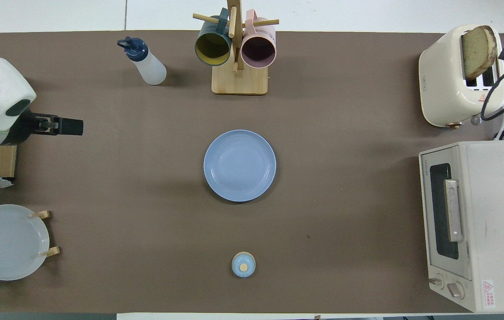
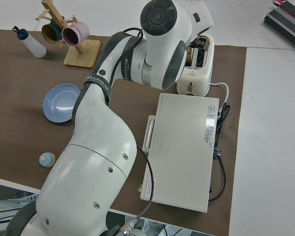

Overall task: Put bread on plate and add seasoning
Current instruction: 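Grasp the toast with the right gripper while the left gripper reaches the bottle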

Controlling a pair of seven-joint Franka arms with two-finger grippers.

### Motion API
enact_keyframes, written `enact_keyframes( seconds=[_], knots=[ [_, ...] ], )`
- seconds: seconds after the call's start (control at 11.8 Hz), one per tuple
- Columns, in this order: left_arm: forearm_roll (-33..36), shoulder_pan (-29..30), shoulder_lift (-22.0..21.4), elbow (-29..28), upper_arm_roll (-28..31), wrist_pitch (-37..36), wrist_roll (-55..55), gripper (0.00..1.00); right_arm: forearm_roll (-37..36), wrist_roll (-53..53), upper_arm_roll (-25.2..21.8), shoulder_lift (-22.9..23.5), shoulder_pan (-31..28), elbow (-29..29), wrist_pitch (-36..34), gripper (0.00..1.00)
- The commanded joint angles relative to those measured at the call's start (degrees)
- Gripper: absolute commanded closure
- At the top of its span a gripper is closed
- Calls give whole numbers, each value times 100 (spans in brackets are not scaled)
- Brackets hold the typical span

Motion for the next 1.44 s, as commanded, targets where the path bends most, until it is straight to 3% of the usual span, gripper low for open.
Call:
enact_keyframes(
  seconds=[0.0,0.08,0.42,0.93,1.02,1.1,1.19,1.27,1.36],
  knots=[
    [-76,-284,-46,-894,67,1471,-331,0,565,-151,73,696,-75,462,706,0],
    [-67,-381,86,-1071,67,2061,-402,0,558,-160,82,803,-75,516,769,0],
    [-23,-602,1025,-1160,85,3742,-508,0,620,-125,82,997,30,455,972,22],
    [-76,-899,2220,-1090,233,5474,-719,0,620,-1204,82,813,31,-63,946,23],
    [-76,-1266,2423,-1047,582,5642,-728,0,620,-1284,82,778,-4,-98,920,34],
    [-85,-1740,2608,-890,1116,5670,-780,0,620,-1511,82,778,-5,-99,911,56],
    [-94,-2275,2862,-636,1626,5679,-1129,0,620,-1644,73,769,-13,-90,841,84],
    [-85,-2785,3134,-416,2153,5679,-1480,0,620,-1689,73,769,-31,-29,632,100],
    [-76,-2991,3207,-335,2402,5679,-1545,0,594,-1698,73,786,-40,163,429,100]
  ],
)
